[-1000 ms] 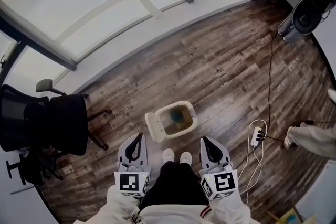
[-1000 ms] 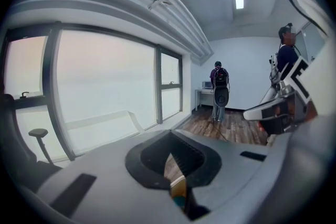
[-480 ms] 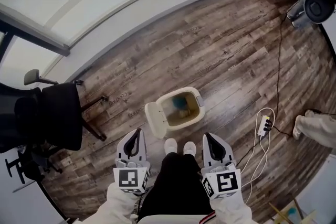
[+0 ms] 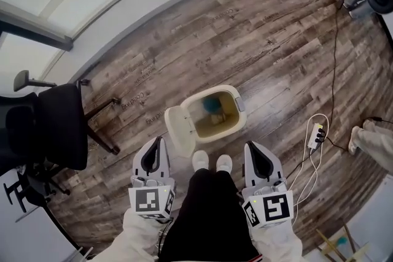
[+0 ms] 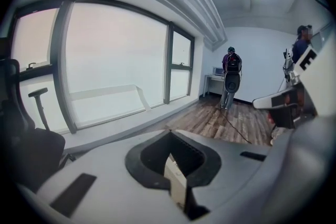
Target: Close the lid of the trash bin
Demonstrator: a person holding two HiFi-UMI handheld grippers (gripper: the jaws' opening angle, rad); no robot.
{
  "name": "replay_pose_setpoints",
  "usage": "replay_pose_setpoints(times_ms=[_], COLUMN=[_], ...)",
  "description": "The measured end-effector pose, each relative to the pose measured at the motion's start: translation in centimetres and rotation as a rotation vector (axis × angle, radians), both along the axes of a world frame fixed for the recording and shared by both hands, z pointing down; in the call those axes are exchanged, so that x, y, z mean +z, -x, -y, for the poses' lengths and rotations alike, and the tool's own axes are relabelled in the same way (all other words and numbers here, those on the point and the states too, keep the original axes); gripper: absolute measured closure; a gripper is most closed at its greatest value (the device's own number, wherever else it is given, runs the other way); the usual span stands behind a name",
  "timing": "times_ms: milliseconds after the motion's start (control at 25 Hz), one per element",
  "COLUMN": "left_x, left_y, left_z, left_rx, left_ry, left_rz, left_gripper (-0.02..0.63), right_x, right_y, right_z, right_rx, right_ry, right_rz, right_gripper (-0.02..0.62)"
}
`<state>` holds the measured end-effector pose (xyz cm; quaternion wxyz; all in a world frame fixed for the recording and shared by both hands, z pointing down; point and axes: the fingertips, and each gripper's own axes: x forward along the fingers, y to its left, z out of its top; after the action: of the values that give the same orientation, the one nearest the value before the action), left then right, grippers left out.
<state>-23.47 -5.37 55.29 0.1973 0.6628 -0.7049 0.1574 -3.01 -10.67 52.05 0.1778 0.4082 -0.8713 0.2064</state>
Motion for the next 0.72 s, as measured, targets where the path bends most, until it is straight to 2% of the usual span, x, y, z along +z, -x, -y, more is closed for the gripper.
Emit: replay_pose_setpoints(times_ms=[320, 720], left_x=[7.8, 13.3], left_y=[2.1, 3.4], left_z=[-1.1, -0.8], left_rx=[-0.075, -0.100], left_ry=[0.049, 0.073], left_rz=[-0.022, -0.042], left_gripper=[0.601, 0.601], right_x=[4.9, 7.8], right_y=[0.3, -0.4], right_z=[-1.1, -1.2], right_rx=[-0.002, -0.006], right_ry=[0.036, 0.043], right_rz=[-0.013, -0.042], right_gripper=[0.572, 0.572])
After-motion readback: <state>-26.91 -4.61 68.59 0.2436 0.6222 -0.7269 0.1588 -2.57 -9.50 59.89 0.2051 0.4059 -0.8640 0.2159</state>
